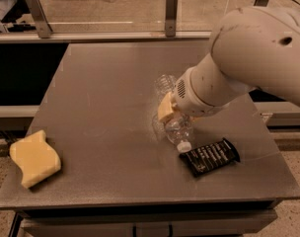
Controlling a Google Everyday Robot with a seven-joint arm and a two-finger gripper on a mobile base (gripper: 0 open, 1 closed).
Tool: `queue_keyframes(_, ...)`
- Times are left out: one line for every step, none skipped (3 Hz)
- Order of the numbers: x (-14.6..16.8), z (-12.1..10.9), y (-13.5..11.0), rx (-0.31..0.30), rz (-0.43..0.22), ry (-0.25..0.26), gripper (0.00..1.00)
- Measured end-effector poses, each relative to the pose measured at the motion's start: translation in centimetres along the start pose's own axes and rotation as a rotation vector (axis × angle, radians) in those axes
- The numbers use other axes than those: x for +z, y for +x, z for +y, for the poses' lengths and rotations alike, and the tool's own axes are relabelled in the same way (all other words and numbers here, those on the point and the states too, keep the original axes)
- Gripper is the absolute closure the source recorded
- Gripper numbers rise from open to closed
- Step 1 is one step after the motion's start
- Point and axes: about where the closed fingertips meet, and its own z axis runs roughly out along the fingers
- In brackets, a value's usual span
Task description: Move water bottle near rxbar chocolate
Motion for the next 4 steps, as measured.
queue_keyframes(0.1,1.1,-0.1,-0.02,-0.011,-0.027,1.0)
queue_keyframes(-0.2,2.2,-0.4,-0.025,-0.015,-0.034,0.82)
queue_keyframes(-0.4,2.1,-0.4,-0.027,-0.012,-0.036,0.59)
queue_keyframes(-0.6,2.0,-0.4,-0.029,-0.009,-0.038,0.35)
